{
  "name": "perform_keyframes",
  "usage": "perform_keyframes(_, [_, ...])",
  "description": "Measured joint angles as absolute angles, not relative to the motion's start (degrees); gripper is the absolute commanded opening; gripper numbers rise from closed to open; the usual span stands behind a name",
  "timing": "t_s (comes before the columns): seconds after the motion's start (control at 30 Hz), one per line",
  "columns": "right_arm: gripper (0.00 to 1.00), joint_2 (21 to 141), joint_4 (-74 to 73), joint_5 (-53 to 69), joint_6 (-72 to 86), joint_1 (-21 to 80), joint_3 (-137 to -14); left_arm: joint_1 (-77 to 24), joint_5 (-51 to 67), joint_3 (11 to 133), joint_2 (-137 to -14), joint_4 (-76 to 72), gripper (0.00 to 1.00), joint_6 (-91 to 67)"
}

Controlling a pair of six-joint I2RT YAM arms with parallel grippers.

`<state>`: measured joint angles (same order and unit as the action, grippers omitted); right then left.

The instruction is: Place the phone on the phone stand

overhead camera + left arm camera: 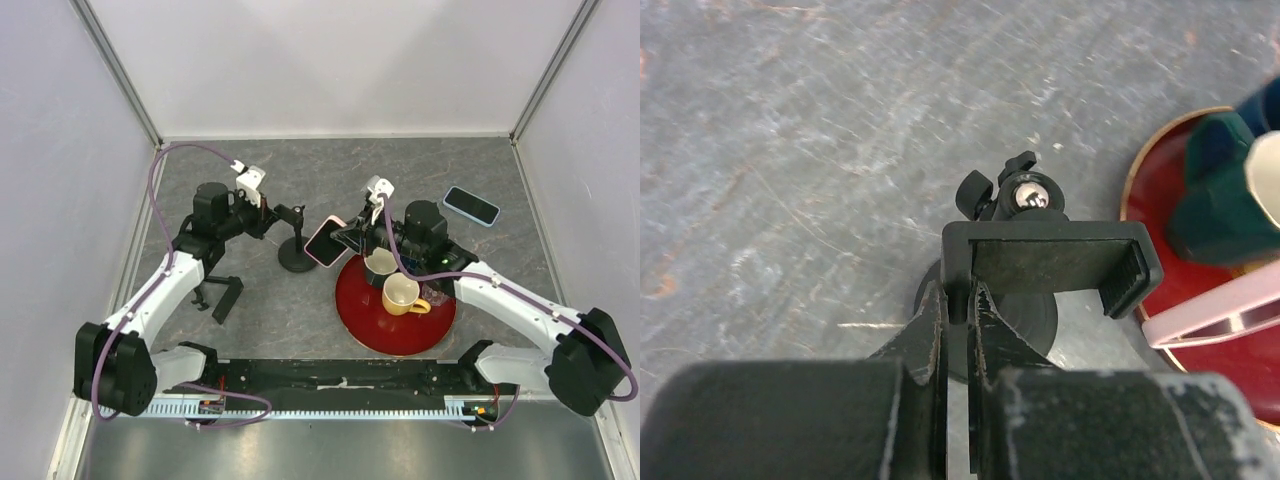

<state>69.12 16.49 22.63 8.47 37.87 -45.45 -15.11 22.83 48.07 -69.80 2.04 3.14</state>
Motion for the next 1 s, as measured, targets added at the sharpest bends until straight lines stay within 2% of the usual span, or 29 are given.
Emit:
perform_keyframes(0.17, [0.00, 65.65, 11.33, 24.38, 3.99, 39.79, -45.93, -17.02, 25.54, 43.07, -64.12, 2.68, 0.02, 3.73])
perform_keyframes(0.6, [0.00, 67.88, 1.45, 27.79, -7.62, 44.88, -55.61, -22.74, 28.99, 42.30, -62.54, 4.23, 0.02, 7.03])
perform_keyframes(1.0, [0.00, 74.76, -9.89, 43.38, -26.00, 45.15, -66.63, -24.45, 31.62, 41.91, -62.13, 4.47, 0.02, 10.37])
